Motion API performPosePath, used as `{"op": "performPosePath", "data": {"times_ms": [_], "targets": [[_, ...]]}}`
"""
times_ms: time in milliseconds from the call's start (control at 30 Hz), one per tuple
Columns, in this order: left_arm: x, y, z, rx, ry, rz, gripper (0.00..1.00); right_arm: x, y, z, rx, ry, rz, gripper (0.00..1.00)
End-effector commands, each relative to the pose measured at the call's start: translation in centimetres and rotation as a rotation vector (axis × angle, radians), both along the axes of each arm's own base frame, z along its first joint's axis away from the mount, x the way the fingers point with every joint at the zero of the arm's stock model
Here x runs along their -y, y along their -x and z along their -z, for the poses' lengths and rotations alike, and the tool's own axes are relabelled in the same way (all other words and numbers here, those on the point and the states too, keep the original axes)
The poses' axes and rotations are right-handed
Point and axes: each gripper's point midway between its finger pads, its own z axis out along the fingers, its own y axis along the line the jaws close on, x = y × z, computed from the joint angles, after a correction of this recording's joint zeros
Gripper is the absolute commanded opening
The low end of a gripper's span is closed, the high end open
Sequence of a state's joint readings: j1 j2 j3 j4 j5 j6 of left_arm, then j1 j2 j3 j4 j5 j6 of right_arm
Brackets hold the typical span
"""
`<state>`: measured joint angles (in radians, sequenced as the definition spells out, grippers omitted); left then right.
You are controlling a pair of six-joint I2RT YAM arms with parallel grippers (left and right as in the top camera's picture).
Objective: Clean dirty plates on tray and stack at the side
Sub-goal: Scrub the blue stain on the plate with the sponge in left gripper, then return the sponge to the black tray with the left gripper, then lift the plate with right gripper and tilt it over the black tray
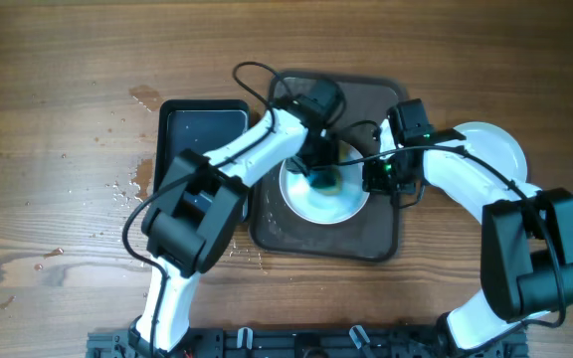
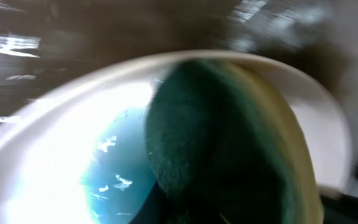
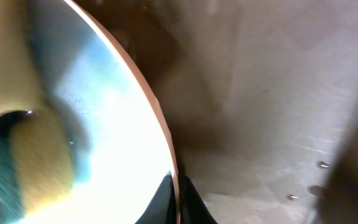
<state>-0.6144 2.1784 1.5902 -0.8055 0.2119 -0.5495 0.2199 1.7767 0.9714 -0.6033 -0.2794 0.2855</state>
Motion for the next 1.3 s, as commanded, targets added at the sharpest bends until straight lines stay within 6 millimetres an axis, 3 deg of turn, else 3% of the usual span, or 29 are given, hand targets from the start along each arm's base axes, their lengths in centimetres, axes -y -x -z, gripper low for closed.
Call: {"op": "performPosePath", "data": {"times_ms": [0,267,333,367,400,433,500,567,600,633,667,767,867,900,933,967,1100,1200,1267], "targets": [[-8.2,-2.2,1.3,0.067,-0.297,-0.085,0.04,2.0,1.1,1.8,-0.047,0.099,0.000,0.04],[-7.4,0.1,-4.6,0.075,-0.250,-0.116,0.04,2.0,1.0,1.7,-0.046,0.098,0.008,0.04],[-5.8,1.0,-6.3,0.042,-0.135,-0.095,0.04,2.0,1.0,1.7,-0.046,0.098,0.008,0.04],[-5.2,1.5,-8.2,0.026,-0.049,-0.096,0.04,2.0,1.0,1.7,-0.045,0.097,0.008,0.04],[-6.1,1.6,-10.3,0.037,-0.017,-0.103,0.04,2.0,0.9,1.7,-0.043,0.097,0.008,0.05],[-9.0,1.6,-12.4,0.058,-0.039,-0.154,0.04,1.9,0.8,1.7,-0.039,0.096,0.008,0.04],[-16.2,1.3,-14.2,0.090,-0.188,-0.291,0.04,1.9,0.5,1.7,-0.025,0.093,0.008,0.04],[-21.1,1.4,-14.2,0.068,-0.299,-0.384,0.04,1.7,-0.2,1.6,0.005,0.086,0.010,0.04],[-23.2,1.7,-13.2,0.034,-0.333,-0.427,0.04,1.6,-0.8,1.5,0.030,0.081,0.011,0.05],[-24.9,2.1,-10.7,0.002,-0.345,-0.470,0.04,1.4,-1.8,1.3,0.065,0.069,0.036,0.05],[-25.9,2.3,-7.5,-0.001,-0.345,-0.502,0.04,1.1,-1.8,1.2,0.054,0.048,0.072,0.04],[-26.3,3.9,-3.4,-0.035,-0.319,-0.520,0.06,1.0,-0.7,0.8,-0.001,0.037,0.069,0.04],[-25.8,4.0,-3.8,-0.037,-0.292,-0.472,0.18,1.6,-1.0,-1.9,0.021,0.083,0.036,0.04],[-25.7,4.0,-4.4,-0.033,-0.283,-0.472,0.34,1.6,-1.1,-4.1,0.038,0.088,-0.007,0.04],[-25.7,3.9,-5.4,-0.020,-0.278,-0.472,0.60,1.7,-1.1,-6.1,0.038,0.095,-0.027,0.04],[-25.8,3.7,-6.4,-0.005,-0.273,-0.477,0.68,1.9,-1.2,-8.3,0.032,0.114,-0.030,0.04],[-28.0,3.6,-12.6,0.066,-0.234,-0.564,0.70,0.4,-2.4,-15.0,0.085,0.119,-0.084,0.04],[-31.6,4.3,-18.3,0.156,-0.177,-0.707,0.85,-3.3,-4.1,-18.4,0.194,0.087,-0.156,0.04],[-35.0,6.2,-22.2,0.239,-0.111,-0.858,0.92,-6.7,-5.3,-19.2,0.217,0.068,-0.201,0.04]]}}
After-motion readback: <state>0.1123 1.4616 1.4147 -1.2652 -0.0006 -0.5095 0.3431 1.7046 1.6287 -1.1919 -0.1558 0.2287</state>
